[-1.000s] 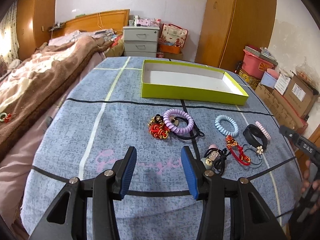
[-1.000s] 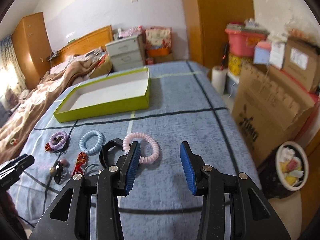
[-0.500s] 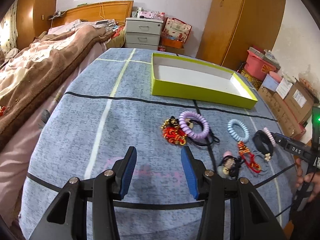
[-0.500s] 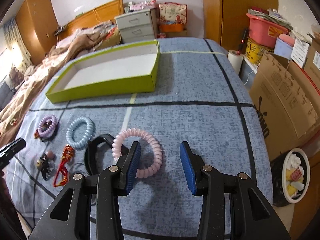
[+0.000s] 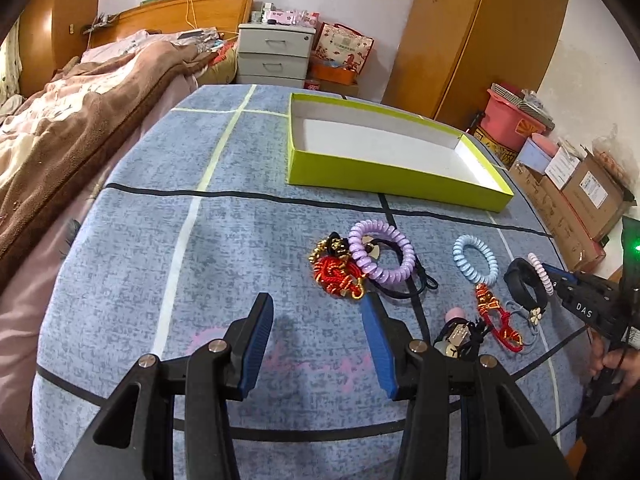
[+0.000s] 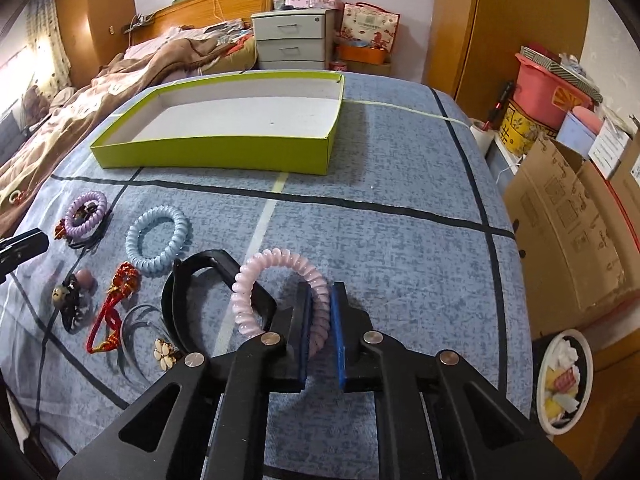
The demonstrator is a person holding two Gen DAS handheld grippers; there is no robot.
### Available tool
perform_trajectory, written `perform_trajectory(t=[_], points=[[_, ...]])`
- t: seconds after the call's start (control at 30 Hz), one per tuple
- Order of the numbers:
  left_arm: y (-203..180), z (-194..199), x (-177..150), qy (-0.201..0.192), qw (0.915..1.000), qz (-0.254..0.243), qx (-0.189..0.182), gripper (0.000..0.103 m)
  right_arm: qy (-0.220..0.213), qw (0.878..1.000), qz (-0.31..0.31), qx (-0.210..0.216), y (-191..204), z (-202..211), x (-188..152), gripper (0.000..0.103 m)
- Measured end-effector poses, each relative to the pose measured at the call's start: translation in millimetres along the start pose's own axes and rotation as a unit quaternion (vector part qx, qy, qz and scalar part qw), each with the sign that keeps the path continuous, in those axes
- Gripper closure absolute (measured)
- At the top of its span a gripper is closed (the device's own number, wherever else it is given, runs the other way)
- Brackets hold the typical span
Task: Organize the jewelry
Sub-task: 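Lift the pink coil with the right gripper while the left gripper grasps the red tassel ornament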
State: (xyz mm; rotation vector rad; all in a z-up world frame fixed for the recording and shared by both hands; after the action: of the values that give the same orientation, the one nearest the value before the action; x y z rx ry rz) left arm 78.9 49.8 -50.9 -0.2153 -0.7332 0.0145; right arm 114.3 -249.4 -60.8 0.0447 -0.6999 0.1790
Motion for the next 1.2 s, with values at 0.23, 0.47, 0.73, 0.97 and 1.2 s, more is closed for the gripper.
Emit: perform_trajectory(t=[0.23,0.47,0.73,0.97,1.2], points=[[-4,-11,9,0.004,1.0000,0.004,-0.005,0.055,-0.022,0.999,-0.027,0.003,-6,10,3,0.093],[-4,-20,8,0.005,0.9998,-0.001,0.021,0.055,-0.034,0.999,-0.034,0.008,-6,17,6,0.093],[4,-18,8,-0.004,0.9991,0.005,0.042,0.055,-0.040,0.998,-0.035,0.018,1,19,4,0.093],[-2,-27,13,0.002,0.9996,0.001,0.029,0.055,-0.038,0.998,-0.038,0.021,3,18,1,0.093],[-2,-29,13,-0.002,0.9994,-0.006,0.034,0.080,-0.040,0.998,-0.040,0.023,4,19,1,0.093]])
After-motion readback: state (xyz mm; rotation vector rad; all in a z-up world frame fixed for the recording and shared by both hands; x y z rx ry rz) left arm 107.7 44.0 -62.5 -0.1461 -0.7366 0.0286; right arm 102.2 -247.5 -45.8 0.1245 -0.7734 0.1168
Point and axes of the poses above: each gripper's, at about its wrist camera, not at the fingertips, and z roughly against the way its jaws point, y to its left, x to its top, the point moved 2 cm from there along -z, roughly the way its jaws point, and after that the axes turned 4 degrees about -y, right-handed, at the moved point
